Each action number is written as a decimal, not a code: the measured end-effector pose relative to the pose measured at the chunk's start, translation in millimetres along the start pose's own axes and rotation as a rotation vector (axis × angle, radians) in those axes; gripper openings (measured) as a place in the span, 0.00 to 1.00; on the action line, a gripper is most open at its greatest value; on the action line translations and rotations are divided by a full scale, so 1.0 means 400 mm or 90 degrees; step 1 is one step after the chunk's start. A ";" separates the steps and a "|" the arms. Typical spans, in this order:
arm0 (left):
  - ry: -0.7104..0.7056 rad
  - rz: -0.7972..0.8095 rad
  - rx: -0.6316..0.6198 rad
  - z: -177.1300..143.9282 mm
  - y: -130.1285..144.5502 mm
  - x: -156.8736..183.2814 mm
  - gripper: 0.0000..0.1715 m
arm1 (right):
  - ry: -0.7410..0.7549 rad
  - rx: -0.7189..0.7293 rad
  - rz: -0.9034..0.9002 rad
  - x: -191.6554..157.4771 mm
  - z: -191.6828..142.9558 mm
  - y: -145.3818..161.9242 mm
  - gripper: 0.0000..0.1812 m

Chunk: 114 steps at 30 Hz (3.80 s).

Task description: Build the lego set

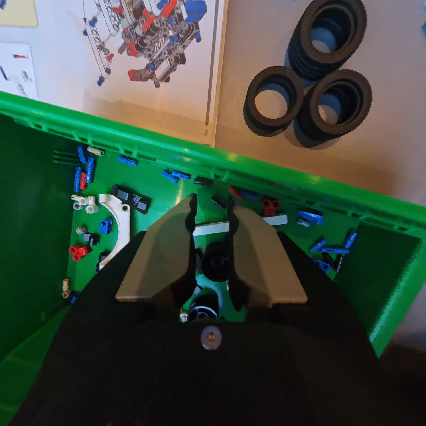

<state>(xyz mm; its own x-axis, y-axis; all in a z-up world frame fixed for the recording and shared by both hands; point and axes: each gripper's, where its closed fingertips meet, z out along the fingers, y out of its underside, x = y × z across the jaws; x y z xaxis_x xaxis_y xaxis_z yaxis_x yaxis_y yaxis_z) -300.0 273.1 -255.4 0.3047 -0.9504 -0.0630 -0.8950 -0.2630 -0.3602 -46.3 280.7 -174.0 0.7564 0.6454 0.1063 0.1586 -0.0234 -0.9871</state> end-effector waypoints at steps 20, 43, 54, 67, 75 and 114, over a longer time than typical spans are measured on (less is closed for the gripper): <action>0.026 -0.101 -0.034 0.008 0.041 0.014 0.00 | -0.016 0.003 0.003 -0.008 0.001 -0.002 0.00; 0.029 -0.129 0.000 0.021 0.007 -0.011 0.04 | -0.024 0.009 0.013 -0.010 -0.001 -0.005 0.00; -0.054 -0.065 0.130 -0.086 -0.021 -0.005 0.00 | -0.032 0.012 0.013 -0.013 -0.001 -0.007 0.00; -0.232 -0.043 0.224 -0.333 -0.158 0.077 0.00 | -0.044 0.024 0.025 -0.020 -0.004 -0.014 0.00; -0.140 -0.023 0.120 -0.071 -0.348 0.323 0.00 | -0.060 0.036 0.043 -0.027 -0.008 -0.021 0.00; -0.099 -0.309 0.091 -0.103 -0.023 -0.037 0.10 | -0.074 -0.004 -0.009 -0.063 0.003 -0.001 0.00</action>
<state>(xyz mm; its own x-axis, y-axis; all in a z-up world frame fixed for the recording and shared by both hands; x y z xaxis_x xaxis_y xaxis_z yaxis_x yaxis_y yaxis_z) -309.6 282.7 -212.7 0.7272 -0.6864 0.0094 -0.5892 -0.6311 -0.5045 -66.0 265.4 -176.4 0.6752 0.7300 0.1058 0.1732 -0.0175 -0.9847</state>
